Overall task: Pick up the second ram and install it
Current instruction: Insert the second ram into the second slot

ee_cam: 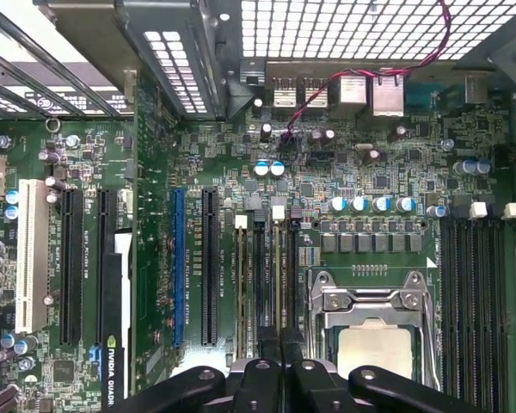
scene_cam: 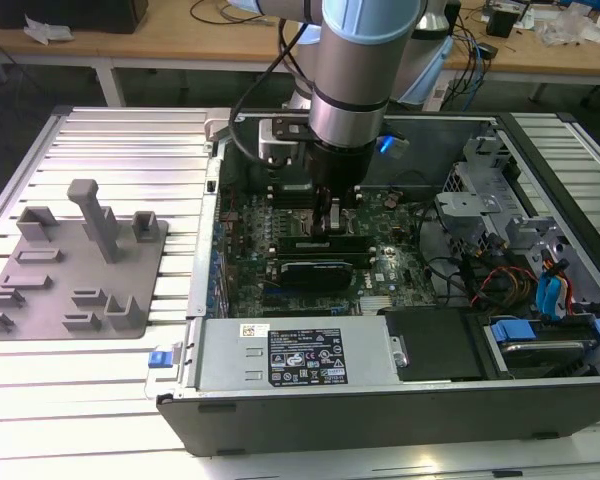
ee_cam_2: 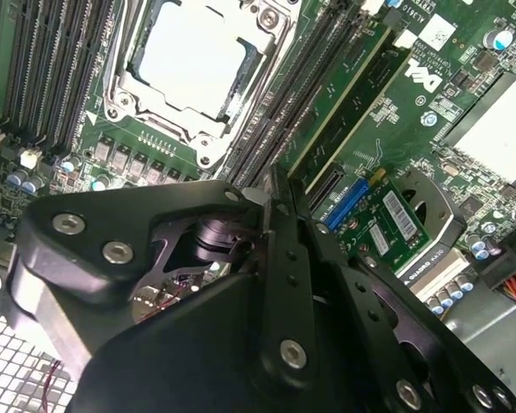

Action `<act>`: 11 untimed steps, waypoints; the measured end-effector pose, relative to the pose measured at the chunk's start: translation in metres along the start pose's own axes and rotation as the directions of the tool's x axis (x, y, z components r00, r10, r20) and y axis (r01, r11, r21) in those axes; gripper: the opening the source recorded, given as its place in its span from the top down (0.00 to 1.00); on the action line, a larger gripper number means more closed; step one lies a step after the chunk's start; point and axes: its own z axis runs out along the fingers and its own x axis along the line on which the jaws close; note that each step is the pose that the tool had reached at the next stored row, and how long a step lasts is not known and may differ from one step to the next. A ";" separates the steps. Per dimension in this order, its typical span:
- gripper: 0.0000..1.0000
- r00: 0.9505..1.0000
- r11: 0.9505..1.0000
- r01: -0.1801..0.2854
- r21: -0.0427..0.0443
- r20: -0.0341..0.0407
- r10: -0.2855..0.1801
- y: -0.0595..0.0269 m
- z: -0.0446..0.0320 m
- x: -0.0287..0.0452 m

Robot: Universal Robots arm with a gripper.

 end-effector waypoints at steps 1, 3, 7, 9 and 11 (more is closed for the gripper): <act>0.91 1.000 1.000 0.000 0.000 0.000 0.000 0.0000 0.0004 0.0000; 0.91 1.000 1.000 0.000 0.000 0.000 0.000 0.0000 0.0009 0.0001; 0.91 1.000 1.000 0.000 0.000 0.000 0.000 0.0000 0.0012 0.0000; 0.91 1.000 1.000 0.000 0.000 0.000 0.000 0.0000 0.0012 0.0001; 0.91 1.000 1.000 0.000 0.000 0.000 0.000 0.0000 0.0013 0.0000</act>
